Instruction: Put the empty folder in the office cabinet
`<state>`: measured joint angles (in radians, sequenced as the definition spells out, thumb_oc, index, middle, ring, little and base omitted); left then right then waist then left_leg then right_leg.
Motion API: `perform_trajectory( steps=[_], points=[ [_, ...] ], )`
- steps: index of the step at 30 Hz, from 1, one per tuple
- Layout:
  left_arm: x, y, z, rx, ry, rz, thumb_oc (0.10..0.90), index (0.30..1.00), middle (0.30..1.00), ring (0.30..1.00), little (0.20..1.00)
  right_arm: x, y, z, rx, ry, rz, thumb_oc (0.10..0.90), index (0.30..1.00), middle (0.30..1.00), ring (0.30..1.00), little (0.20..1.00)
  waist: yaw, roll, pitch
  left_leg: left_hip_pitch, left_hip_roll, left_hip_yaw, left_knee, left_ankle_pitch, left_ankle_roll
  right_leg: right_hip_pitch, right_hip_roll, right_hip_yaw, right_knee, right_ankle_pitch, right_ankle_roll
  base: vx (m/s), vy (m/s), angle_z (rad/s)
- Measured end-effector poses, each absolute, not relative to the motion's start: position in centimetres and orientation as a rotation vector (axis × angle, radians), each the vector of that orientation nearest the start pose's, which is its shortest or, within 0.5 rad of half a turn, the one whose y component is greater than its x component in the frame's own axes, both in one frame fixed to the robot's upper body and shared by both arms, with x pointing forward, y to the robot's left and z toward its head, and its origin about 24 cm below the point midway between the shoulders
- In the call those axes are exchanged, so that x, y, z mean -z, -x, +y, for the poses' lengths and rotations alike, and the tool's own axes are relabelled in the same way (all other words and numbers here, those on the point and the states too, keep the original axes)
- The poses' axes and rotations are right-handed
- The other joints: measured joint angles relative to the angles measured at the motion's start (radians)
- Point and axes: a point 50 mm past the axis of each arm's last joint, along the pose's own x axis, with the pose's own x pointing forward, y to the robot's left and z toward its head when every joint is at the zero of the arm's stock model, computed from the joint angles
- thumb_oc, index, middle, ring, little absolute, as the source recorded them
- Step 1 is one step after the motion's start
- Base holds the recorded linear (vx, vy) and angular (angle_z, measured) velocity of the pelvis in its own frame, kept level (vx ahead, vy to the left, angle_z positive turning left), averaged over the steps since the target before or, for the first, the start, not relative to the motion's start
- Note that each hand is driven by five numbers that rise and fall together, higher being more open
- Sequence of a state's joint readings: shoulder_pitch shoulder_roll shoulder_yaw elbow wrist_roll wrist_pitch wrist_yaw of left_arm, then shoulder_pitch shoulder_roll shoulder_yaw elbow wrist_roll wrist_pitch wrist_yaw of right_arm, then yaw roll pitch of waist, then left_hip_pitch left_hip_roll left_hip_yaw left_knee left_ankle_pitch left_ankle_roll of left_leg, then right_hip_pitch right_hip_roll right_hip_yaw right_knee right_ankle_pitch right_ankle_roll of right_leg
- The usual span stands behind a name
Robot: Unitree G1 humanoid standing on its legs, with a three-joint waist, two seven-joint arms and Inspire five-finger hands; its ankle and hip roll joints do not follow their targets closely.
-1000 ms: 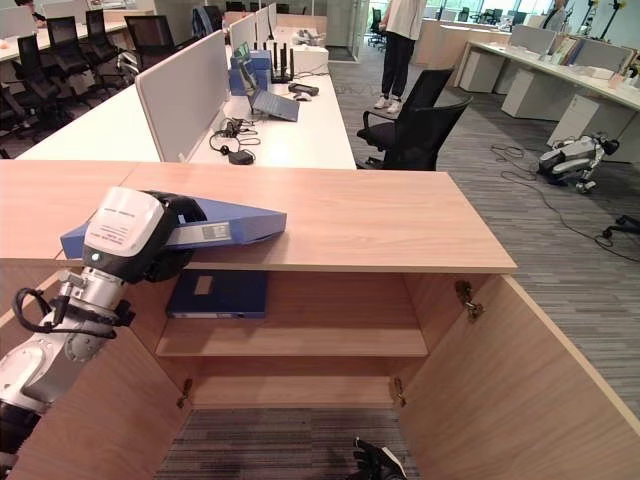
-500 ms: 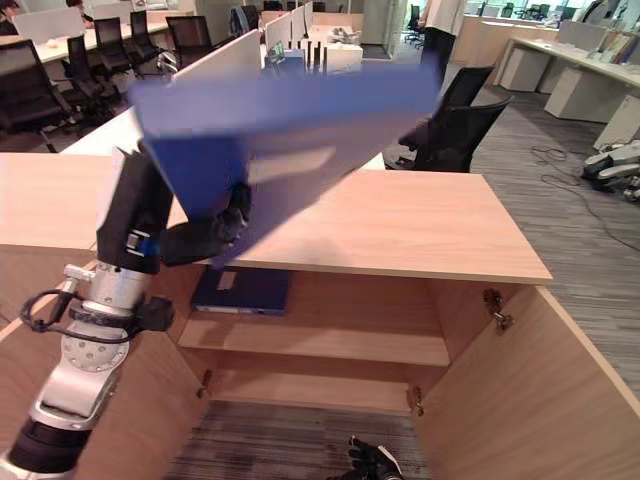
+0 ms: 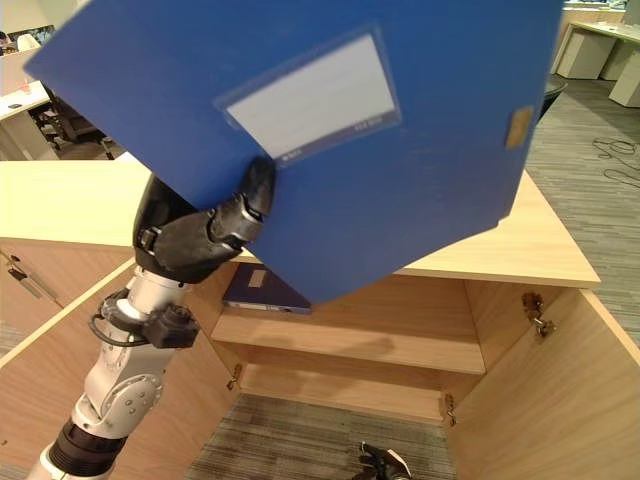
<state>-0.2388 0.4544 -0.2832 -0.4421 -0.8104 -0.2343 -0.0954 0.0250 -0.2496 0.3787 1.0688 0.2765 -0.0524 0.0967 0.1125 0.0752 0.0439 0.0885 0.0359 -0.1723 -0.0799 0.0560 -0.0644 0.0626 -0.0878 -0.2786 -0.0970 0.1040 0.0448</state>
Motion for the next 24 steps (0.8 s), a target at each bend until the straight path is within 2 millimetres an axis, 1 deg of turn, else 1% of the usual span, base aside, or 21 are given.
perform_trajectory(
  steps=[2,3,8,9,13,14,15,16,18,19,24],
  points=[
    [-19.5,-23.8,12.5,0.641,0.402,-0.618,0.4,0.3,0.3,0.3,0.3,15.6,-10.9,-19.8,-0.144,0.117,1.088,0.8,0.9,0.9,0.9,0.9,0.0,0.002,0.0,0.0,0.0,0.003,0.0,-0.004,0.002,-0.002,0.0,0.003,0.0,0.0,-0.001,-0.01,-0.001,-0.07],
    [-18.9,-23.7,12.7,0.63,0.393,-0.589,0.4,0.3,0.3,0.3,0.3,15.6,-10.9,-19.8,-0.141,0.113,1.09,0.8,0.9,0.9,0.9,0.9,0.001,0.004,0.0,0.001,-0.001,0.004,0.0,-0.006,0.005,-0.002,0.0,0.006,0.0,-0.001,-0.001,-0.01,0.004,-0.08],
    [-15.5,-23.1,14.8,0.535,0.369,-0.431,0.4,0.3,0.3,0.3,0.3,15.4,-11.3,-20.4,-0.064,0.042,1.071,0.8,0.9,0.9,0.9,0.9,0.004,0.016,0.003,0.008,0.0,0.026,0.0,-0.004,0.008,-0.001,0.001,0.025,0.0,0.001,0.001,0.0,0.004,-0.11],
    [-14.4,-23.0,15.4,0.507,0.362,-0.375,0.4,0.3,0.3,0.3,0.3,15.4,-11.4,-20.6,-0.037,0.022,1.065,0.8,0.9,0.9,0.9,0.9,0.007,0.016,0.005,0.01,0.0,0.026,0.0,-0.005,0.008,0.002,0.001,0.025,0.0,0.002,0.002,-0.01,0.008,-0.04],
    [-12.7,-23.0,17.1,0.441,0.329,-0.292,0.4,0.3,0.3,0.3,0.3,15.0,-12.2,-21.0,0.009,-0.02,1.035,0.8,0.9,0.9,0.9,0.9,0.012,0.013,0.01,0.01,0.0,0.027,0.0,-0.006,0.008,0.001,0.001,0.026,0.0,0.001,0.003,0.0,0.0,-0.01],
    [-12.1,-22.7,18.2,0.406,0.309,-0.266,0.4,0.3,0.3,0.3,0.3,14.6,-12.9,-21.1,0.035,-0.055,1.0,0.8,0.9,0.9,0.9,0.9,0.008,0.012,0.014,0.011,0.001,0.029,0.0,-0.007,0.009,0.0,0.001,0.028,0.0,0.001,0.003,0.0,0.0,0.0],
    [-11.4,-22.8,19.2,0.36,0.291,-0.232,0.4,0.3,0.3,0.3,0.3,14.0,-14.0,-21.4,0.078,-0.098,0.945,0.8,0.9,0.9,0.9,0.9,0.016,0.005,0.021,0.012,0.001,0.029,0.0,-0.007,0.009,0.002,0.001,0.026,0.0,0.001,0.003,0.0,0.0,0.0],
    [-11.2,-22.6,19.7,0.337,0.286,-0.223,0.4,0.3,0.3,0.3,0.3,13.7,-14.7,-21.5,0.087,-0.111,0.921,0.8,0.9,0.9,0.9,0.9,0.018,0.002,0.023,0.014,0.001,0.029,0.0,-0.007,0.009,0.003,0.001,0.028,0.0,0.001,0.002,0.0,0.0,0.0],
    [-11.1,-22.5,20.3,0.315,0.279,-0.219,0.4,0.3,0.3,0.3,0.3,13.0,-15.7,-21.9,0.116,-0.14,0.863,0.8,0.9,0.9,0.9,0.9,0.025,-0.003,0.027,0.015,0.0,0.029,0.0,-0.008,0.009,0.002,0.001,0.028,0.0,0.001,0.002,0.0,0.0,0.0],
    [-11.1,-22.3,21.0,0.291,0.268,-0.22,0.4,0.3,0.3,0.3,0.3,11.8,-17.2,-22.3,0.126,-0.157,0.785,0.8,0.9,0.9,0.9,0.9,0.028,-0.006,0.031,0.015,0.0,0.029,0.0,-0.008,0.011,0.004,0.0,0.029,0.0,0.0,0.002,0.0,0.0,0.0],
    [-10.9,-22.2,22.2,0.238,0.256,-0.216,0.4,0.3,0.3,0.3,0.3,8.0,-21.5,-22.9,0.134,-0.195,0.559,0.8,0.9,0.9,0.9,0.9,0.03,-0.013,0.035,0.021,-0.001,0.029,0.0,-0.01,0.011,0.012,0.0,0.028,0.0,-0.002,0.005,0.0,0.005,0.01]
  ],
)
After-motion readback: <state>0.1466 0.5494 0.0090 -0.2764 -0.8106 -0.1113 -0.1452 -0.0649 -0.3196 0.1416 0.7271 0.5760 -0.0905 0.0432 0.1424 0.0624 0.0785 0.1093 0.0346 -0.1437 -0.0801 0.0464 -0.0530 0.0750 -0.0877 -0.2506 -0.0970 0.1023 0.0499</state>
